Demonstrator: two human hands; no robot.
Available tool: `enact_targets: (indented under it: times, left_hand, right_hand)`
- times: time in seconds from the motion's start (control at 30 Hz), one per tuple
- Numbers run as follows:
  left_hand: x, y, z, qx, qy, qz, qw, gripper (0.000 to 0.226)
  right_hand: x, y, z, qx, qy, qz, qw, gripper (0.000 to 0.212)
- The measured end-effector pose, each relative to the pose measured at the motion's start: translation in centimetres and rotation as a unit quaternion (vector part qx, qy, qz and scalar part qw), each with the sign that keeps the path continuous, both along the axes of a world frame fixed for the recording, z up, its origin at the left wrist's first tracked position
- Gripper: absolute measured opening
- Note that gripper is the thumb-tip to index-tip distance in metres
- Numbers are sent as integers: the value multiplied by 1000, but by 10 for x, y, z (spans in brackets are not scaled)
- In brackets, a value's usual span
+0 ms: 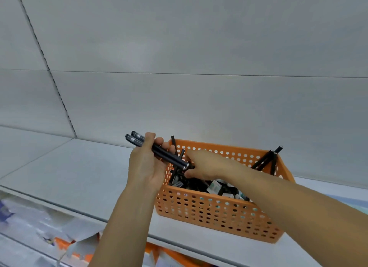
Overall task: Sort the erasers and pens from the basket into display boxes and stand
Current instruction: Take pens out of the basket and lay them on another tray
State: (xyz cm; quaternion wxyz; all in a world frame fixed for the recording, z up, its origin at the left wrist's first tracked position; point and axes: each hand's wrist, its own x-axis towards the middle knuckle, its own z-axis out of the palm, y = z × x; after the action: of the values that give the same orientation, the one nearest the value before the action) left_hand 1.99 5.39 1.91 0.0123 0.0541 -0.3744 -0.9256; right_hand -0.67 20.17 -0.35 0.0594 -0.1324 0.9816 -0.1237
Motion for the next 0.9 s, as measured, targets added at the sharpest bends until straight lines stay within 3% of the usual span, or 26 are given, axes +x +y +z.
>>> enact_targets:
  times: [0.07,0.17,0.23,0.3,0.37,0.47,0.57,0.67,0.7,0.77,0.83,0.9]
  left_hand:
    - [4,-1,0,4,-2,-1,1000,17]
    - [8,1,0,5,-12,-4,1000,20]
    - [9,5,2,25,-37,-27,999,27]
    - [9,12,4,59,-65,-58,994,30]
    - [8,20,4,93,-90,-85,988,25]
    - [6,26,6,137,-100,-112,979,24]
    - [5,14,10,167,-88,-102,977,28]
    - [-1,-4,8,140,-65,-43,987,18]
    - [-3,-7,6,121,-61,-23,990,16]
    - [-2,-8,3,87,-60,-8,994,16]
    - [0,-5,1,62,-60,-11,996,18]
    - [1,-4,-1,60,-54,-16,997,17]
  right_hand:
    - [-1,3,4,-29,24,2,999,24]
    - [1,15,25,-196,16,-45,979,7]
    - [9,24,43,-338,26,-80,937,5]
    - [19,27,58,-460,95,-77,880,5]
    - [26,23,65,-495,183,-21,849,9]
    - [34,8,61,-416,230,99,874,16]
    - [37,1,49,-247,277,194,908,21]
    - [28,-1,40,-197,257,121,938,41]
    - [25,-1,39,-180,238,74,952,38]
    - [13,-1,34,-100,125,0,987,9]
    - [5,-4,25,-9,-16,-16,1000,29]
    - [3,-8,15,25,-108,-15,994,33]
